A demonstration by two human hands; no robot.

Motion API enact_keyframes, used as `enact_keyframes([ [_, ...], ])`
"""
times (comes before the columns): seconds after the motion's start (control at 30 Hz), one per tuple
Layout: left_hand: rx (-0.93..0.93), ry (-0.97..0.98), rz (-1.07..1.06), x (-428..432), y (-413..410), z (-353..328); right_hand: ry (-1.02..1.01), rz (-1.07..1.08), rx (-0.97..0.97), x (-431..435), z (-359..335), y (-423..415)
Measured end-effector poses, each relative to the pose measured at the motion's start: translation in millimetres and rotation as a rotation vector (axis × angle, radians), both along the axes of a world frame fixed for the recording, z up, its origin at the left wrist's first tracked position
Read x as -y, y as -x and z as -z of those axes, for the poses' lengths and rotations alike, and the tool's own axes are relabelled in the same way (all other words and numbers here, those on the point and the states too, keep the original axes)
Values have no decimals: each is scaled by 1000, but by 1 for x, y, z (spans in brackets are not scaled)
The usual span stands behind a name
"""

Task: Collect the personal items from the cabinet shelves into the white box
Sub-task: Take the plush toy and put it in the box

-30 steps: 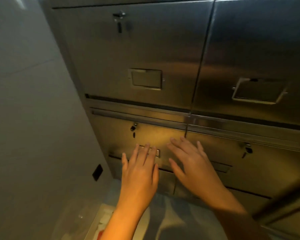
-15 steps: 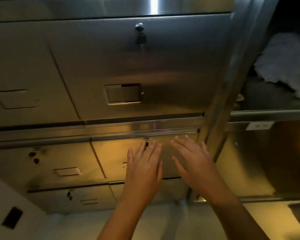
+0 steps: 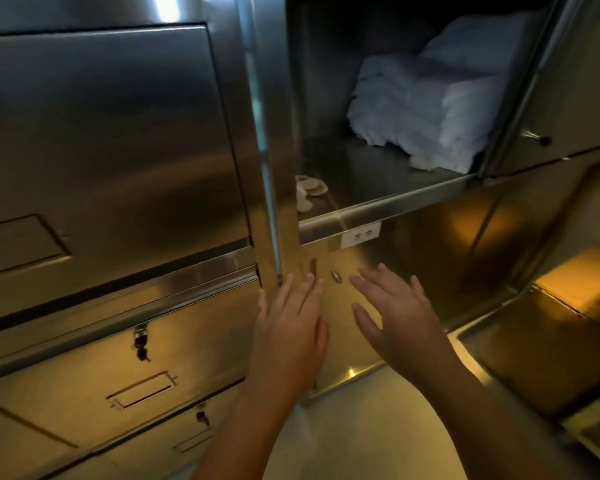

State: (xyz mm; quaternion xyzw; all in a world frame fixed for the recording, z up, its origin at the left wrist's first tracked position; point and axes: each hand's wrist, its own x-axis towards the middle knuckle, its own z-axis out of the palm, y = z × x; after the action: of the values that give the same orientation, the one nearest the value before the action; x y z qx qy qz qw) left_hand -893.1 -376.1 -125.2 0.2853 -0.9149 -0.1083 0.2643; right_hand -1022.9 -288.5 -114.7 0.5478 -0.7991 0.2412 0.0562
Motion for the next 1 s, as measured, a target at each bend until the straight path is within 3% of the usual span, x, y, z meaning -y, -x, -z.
enact_keyframes([
  [0.7,51,59,407,129,162,7,-40,395,41,87,-1,109],
  [1.0,58,39,338,140,220,15,-62,338,91,109,10,175],
])
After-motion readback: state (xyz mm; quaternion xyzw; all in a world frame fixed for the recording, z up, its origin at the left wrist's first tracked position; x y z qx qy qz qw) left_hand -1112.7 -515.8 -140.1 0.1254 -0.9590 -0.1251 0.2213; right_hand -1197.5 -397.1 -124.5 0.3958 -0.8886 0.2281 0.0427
